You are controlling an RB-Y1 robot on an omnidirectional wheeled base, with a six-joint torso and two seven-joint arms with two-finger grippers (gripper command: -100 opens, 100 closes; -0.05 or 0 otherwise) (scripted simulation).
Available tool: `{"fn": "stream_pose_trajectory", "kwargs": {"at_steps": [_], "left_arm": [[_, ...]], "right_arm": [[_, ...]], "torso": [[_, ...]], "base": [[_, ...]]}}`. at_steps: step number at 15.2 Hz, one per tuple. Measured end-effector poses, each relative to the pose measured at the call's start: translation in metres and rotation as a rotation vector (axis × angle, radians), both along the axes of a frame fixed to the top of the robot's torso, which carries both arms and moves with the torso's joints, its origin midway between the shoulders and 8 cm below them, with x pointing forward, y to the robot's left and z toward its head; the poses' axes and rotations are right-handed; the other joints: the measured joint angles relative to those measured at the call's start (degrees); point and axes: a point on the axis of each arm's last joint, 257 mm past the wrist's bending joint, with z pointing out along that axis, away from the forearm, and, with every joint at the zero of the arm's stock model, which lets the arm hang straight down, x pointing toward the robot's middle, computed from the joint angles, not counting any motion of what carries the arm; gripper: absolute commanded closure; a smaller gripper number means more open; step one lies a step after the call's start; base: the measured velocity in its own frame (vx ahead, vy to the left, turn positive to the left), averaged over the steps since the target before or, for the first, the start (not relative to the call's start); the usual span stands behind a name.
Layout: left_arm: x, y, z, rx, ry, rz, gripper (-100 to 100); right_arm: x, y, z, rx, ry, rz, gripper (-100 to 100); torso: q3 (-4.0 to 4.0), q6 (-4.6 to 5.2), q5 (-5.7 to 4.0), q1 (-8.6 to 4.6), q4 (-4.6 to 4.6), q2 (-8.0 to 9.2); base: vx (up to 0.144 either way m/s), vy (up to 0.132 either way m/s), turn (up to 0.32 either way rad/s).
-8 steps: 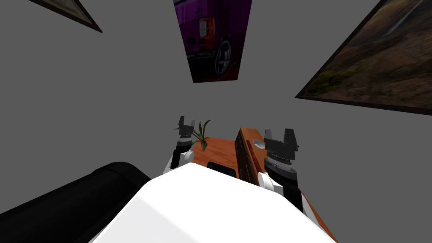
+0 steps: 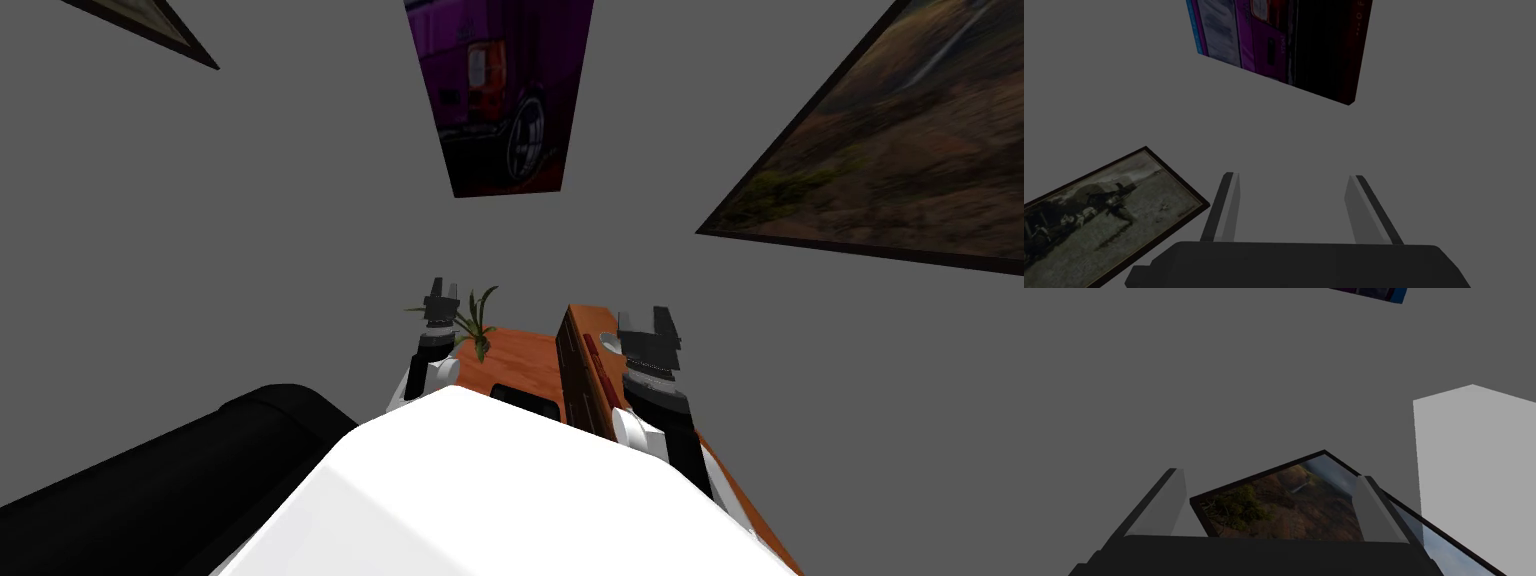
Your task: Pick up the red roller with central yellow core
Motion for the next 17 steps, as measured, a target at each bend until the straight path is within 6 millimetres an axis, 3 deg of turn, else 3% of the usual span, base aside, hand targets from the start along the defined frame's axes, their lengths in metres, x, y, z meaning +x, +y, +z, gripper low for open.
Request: {"fn": "stream_pose_trajectory", "kwargs": {"at_steps": [7,9,17], "left_arm": [[0.0,0.0,0.0,0.0,0.0,0.0,0],[0.0,0.0,0.0,0.0,0.0,0.0,0],[0.0,0.0,0.0,0.0,0.0,0.0,0]], "right_arm": [[0.028,-0.022,-0.049,0.054,0.168,0.001,-100],[0.037,-0.031,-0.072,0.077,0.228,-0.002,-100],[0.062,-0.057,-0.134,0.16,0.42,-0.023,-100]], "torso": [[-0.05,0.01,0.01,0.01,-0.02,-0.08],[-0.06,0.0,0.0,-0.01,-0.03,-0.11],[-0.06,0.01,0.0,0.0,-0.02,-0.1]], "base": [[0.067,0.022,-0.051],[0.062,0.02,-0.034],[0.07,0.025,-0.054]]}}
